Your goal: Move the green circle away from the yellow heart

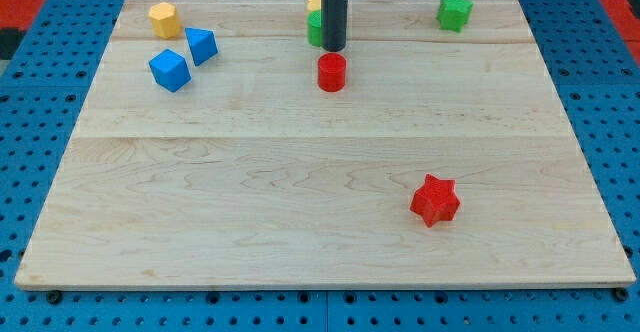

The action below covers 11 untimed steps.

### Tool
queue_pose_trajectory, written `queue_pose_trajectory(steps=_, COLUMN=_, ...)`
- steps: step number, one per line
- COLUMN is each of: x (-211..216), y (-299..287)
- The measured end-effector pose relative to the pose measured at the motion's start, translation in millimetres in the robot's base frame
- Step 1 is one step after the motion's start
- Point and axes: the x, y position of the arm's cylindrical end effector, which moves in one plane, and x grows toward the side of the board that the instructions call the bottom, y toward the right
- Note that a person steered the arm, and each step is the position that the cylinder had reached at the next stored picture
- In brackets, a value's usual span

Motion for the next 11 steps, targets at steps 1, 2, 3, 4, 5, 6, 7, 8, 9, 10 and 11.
queue_pose_trajectory(steps=1, x=9.4, y=4.6)
queue_pose_trajectory(steps=2, x=-25.9, y=40.5)
queue_pose_trajectory(steps=3, x=-82.5, y=42.1)
queue_pose_trajectory(steps=4, x=-89.1, y=-2.6)
queue_pose_trajectory(steps=5, x=-61.8, y=-14.8)
queue_pose_trajectory(steps=6, x=-36.6, y=-1.4)
queue_pose_trajectory(steps=7, x=-3.4, y=-19.2)
queue_pose_trajectory(steps=8, x=1.8, y=-60.8)
queue_pose_trajectory(steps=9, x=-14.7, y=-65.9)
queue_pose_trajectory(steps=10, x=-23.0, y=-105.3)
queue_pose_trajectory(steps=11, x=-12.2, y=-158.4)
